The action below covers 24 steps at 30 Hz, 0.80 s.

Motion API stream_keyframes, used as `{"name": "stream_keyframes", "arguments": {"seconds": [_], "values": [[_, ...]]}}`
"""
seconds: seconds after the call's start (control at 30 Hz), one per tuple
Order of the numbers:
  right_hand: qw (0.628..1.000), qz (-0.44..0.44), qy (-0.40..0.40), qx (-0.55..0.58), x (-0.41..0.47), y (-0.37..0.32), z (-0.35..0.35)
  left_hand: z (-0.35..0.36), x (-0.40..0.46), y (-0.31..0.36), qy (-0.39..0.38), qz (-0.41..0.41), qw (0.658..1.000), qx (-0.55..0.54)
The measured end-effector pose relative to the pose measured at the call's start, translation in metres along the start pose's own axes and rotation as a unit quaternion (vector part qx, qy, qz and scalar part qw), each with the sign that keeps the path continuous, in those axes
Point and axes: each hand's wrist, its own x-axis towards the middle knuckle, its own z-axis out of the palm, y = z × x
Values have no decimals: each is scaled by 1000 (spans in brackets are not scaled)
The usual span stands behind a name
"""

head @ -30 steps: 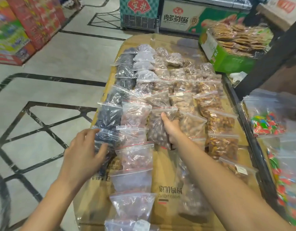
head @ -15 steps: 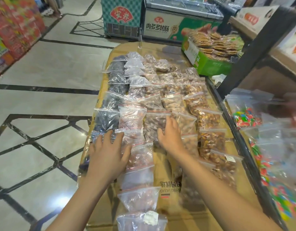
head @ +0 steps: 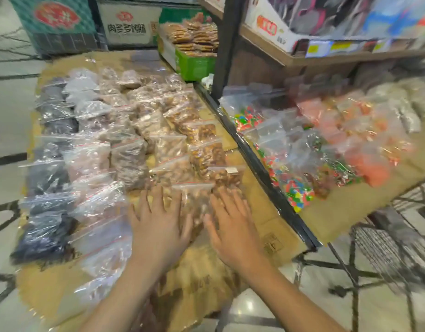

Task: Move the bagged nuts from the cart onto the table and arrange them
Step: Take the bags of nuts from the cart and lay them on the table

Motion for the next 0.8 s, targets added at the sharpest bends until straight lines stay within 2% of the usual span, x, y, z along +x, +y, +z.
{"name": "stream_keyframes", "arguments": {"seconds": [0.23,0.5,0.67,0.8], "values": [[988,151,24,-6,-125,132,-31,48,-57,152,-54,122,991,29],[949,315,25,-4,-247,258,-63,102,-103,315,-95,271,957,41],[917,394,53,6,-289,317,-73,128,-101,394,-115,338,933,39],[896,434,91,-16,-290,364,-78,148,-77,452,-120,373,919,43]]}}
